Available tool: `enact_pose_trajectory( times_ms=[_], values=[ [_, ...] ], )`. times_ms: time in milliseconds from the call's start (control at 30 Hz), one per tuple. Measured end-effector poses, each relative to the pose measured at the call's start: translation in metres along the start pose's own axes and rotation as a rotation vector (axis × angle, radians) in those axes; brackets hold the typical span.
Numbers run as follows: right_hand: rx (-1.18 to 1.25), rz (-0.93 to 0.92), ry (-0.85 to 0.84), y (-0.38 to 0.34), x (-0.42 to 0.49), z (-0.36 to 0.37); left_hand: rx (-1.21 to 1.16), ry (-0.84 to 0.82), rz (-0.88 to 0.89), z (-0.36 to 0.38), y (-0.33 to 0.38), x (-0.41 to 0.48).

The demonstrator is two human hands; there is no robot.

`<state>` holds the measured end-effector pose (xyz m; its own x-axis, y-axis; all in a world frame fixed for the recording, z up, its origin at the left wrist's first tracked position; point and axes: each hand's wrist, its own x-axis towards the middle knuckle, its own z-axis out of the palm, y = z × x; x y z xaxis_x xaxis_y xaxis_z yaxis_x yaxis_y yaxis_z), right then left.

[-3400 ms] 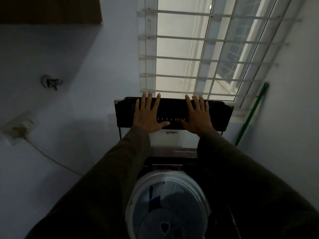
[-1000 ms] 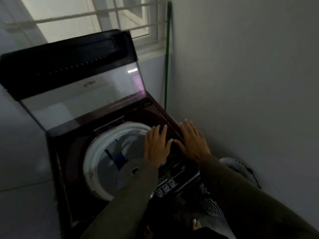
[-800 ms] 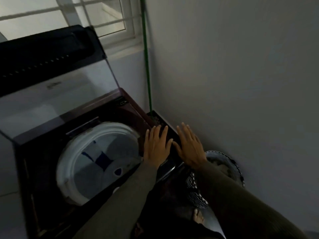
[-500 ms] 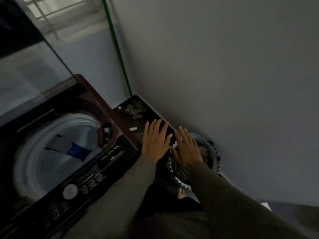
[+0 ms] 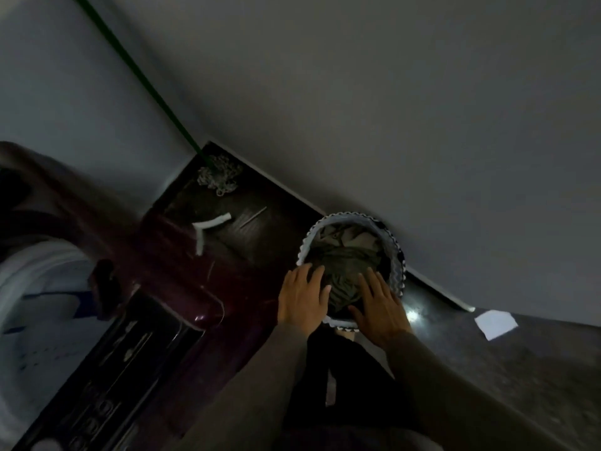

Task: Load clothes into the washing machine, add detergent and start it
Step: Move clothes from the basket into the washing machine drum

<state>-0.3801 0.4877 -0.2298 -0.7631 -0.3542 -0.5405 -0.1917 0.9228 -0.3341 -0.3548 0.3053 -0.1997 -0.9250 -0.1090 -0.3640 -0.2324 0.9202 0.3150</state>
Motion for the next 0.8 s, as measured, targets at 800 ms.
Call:
enact_pose_trajectory(
  times_ms=[800],
  values=[
    [0.239, 0.103, -0.007, 0.074, 0.109, 0.17, 0.171, -0.467, 0.084, 0.226, -0.024, 0.161]
  ],
)
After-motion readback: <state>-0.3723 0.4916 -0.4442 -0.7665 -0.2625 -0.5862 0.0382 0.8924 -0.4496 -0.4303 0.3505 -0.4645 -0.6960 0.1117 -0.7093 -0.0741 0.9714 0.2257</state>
